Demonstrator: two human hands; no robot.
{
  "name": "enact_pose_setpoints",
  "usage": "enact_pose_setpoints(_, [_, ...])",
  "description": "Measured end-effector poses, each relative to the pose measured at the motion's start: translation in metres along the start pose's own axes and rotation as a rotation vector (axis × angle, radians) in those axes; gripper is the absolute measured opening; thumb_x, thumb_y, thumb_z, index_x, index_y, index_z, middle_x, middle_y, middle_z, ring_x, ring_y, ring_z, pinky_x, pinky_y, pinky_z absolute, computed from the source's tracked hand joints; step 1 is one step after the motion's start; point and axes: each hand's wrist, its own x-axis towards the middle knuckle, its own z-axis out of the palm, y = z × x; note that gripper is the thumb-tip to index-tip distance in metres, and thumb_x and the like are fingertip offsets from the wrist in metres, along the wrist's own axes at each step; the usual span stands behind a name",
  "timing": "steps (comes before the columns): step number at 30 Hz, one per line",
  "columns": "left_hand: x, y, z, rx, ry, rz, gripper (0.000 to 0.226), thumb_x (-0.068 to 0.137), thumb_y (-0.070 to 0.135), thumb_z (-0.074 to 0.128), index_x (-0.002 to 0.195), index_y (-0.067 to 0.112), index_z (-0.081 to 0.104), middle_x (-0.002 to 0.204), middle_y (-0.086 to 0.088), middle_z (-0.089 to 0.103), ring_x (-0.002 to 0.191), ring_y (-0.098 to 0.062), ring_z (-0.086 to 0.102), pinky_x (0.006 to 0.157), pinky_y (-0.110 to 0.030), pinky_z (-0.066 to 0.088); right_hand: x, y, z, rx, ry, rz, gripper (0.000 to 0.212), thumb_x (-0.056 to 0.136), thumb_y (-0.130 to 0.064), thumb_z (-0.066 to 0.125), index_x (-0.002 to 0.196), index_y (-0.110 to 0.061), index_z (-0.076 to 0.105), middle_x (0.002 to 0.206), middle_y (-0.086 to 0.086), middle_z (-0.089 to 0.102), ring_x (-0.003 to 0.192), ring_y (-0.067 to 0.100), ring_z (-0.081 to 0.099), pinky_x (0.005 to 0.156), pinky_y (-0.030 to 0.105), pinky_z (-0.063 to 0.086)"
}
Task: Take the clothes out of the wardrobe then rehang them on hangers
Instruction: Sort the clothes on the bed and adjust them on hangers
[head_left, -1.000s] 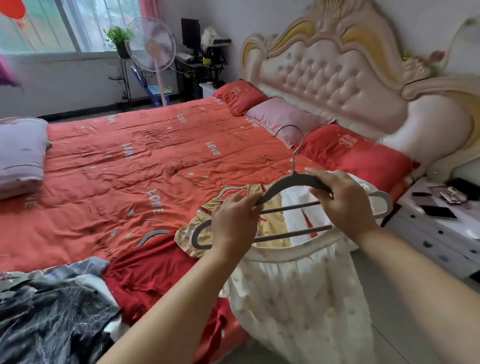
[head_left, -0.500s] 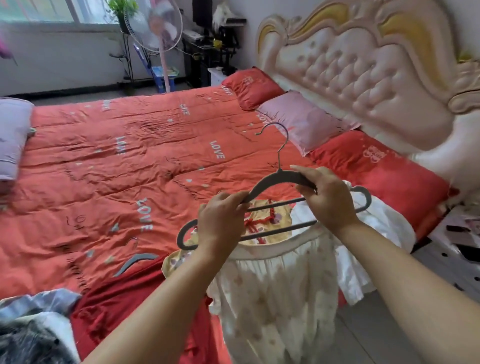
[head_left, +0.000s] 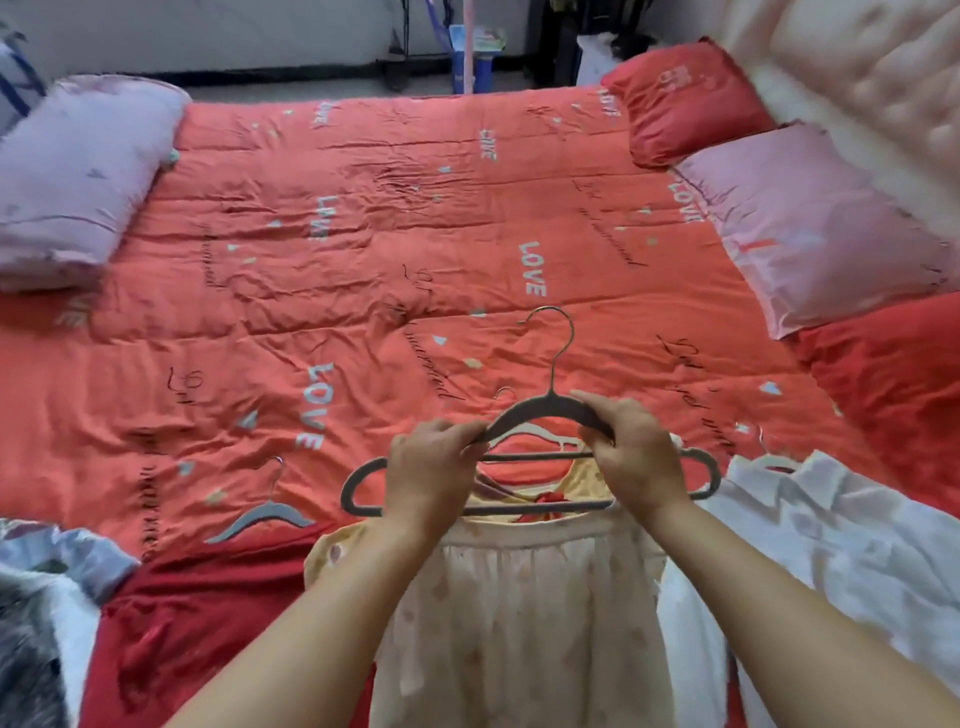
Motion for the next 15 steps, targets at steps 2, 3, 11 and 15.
enact_pose_setpoints(2, [0.016,-0.016,0.029,0.051,-0.053,-0.049,0.022,0.084,0.021,0.063,0.103,0.028,0.071,0.088,-0.004,0.068,0.089,-0.029,0.061,0.078,-0.038,0.041,0.019,0.028,0.025,-0.001,-0.065,0.012,0.043,0.082,-0.01,0.064,0.124,-0.022,0.061,0.103,0.007,0.066,0.099,0.024,0.058,0.083,0.028,0.038])
enact_pose_setpoints(3, [0.023,-0.023,0.042,0.084,-0.076,-0.08,0.024,0.086,0.023,0.061,0.109,0.028,0.069,0.095,-0.004,0.068,0.096,-0.029,0.059,0.082,-0.037,0.038,0.028,0.041,0.038,-0.001,-0.091,0.022,0.044,0.083,-0.01,0.064,0.125,-0.022,0.06,0.104,0.008,0.066,0.1,0.024,0.058,0.083,0.028,0.038])
enact_pose_setpoints(11, [0.047,-0.079,0.127,0.136,-0.204,-0.188,0.044,0.075,0.01,0.056,0.118,0.014,0.062,0.114,-0.011,0.064,0.108,-0.032,0.057,0.091,-0.041,0.042,0.073,0.114,0.13,-0.019,-0.188,0.103,0.049,0.087,-0.011,0.061,0.134,-0.02,0.05,0.1,0.016,0.062,0.099,0.033,0.056,0.082,0.035,0.039])
enact_pose_setpoints(15, [0.045,-0.098,0.15,0.263,-0.329,-0.292,0.059,0.088,0.016,0.053,0.143,0.022,0.034,0.151,-0.009,0.027,0.14,-0.024,0.022,0.112,-0.036,0.021,0.083,0.132,0.169,-0.16,-0.296,0.135,0.064,0.085,-0.022,0.064,0.143,-0.021,0.036,0.122,0.013,0.059,0.113,0.034,0.051,0.097,0.043,0.039])
